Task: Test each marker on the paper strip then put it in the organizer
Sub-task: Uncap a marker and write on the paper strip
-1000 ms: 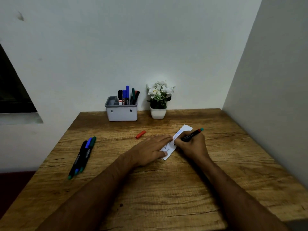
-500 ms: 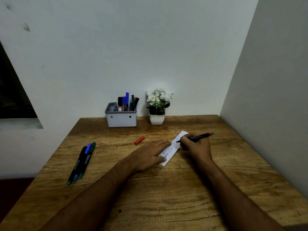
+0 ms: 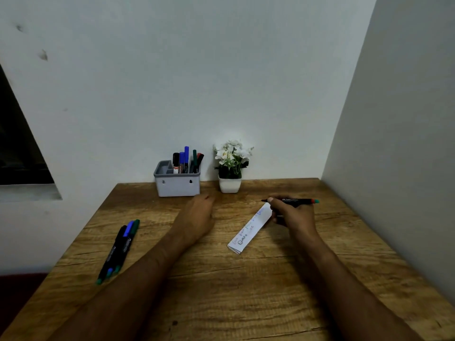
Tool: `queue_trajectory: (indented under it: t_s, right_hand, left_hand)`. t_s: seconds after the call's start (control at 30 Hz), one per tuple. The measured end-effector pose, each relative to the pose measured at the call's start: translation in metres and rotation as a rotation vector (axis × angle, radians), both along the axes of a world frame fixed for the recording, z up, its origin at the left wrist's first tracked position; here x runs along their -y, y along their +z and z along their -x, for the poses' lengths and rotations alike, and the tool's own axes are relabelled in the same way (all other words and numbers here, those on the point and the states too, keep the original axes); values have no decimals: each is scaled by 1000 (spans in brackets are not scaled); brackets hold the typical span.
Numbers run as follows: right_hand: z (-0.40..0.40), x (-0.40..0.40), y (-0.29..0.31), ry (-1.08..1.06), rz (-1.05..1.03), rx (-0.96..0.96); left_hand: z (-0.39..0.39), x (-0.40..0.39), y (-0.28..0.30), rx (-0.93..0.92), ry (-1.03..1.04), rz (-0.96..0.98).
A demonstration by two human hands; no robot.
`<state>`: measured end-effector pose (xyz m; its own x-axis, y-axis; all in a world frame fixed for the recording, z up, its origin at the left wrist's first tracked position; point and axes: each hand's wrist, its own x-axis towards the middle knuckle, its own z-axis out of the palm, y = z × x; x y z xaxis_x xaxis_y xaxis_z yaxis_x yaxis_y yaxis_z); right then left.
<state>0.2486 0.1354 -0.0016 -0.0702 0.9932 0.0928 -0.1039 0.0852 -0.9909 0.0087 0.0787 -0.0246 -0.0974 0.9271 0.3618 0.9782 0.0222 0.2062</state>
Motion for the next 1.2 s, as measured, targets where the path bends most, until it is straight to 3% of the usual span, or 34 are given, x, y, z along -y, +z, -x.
queue_trajectory:
  t_s: [0.17, 0.37, 0.5, 0.63, 0.8, 0.87, 1.0, 1.2]
  right_hand:
    - [2, 3, 2, 37, -97, -76]
    - [5, 1, 5, 161, -40, -173]
    - [12, 4, 9, 133, -61, -188]
    - [20, 10, 12, 111, -116, -185]
    - [35, 12, 11, 104, -193, -151]
    - [41, 15, 11, 138, -229, -153]
    - [52, 21, 11, 200, -306, -110]
    - [62, 24, 3, 219, -362, -39]
  left_hand:
    - [5, -3, -2, -43, 88, 79]
    - [4, -6, -3, 5, 122, 41]
    - [2, -5, 5, 105, 153, -34]
    - [1, -3, 23, 505, 213, -155]
    - [4, -5, 40, 1467, 279, -160]
    - [4, -3, 44, 1717, 283, -157]
    - [6, 1, 45, 1892, 279, -152]
    - [10, 3, 43, 1960, 275, -203]
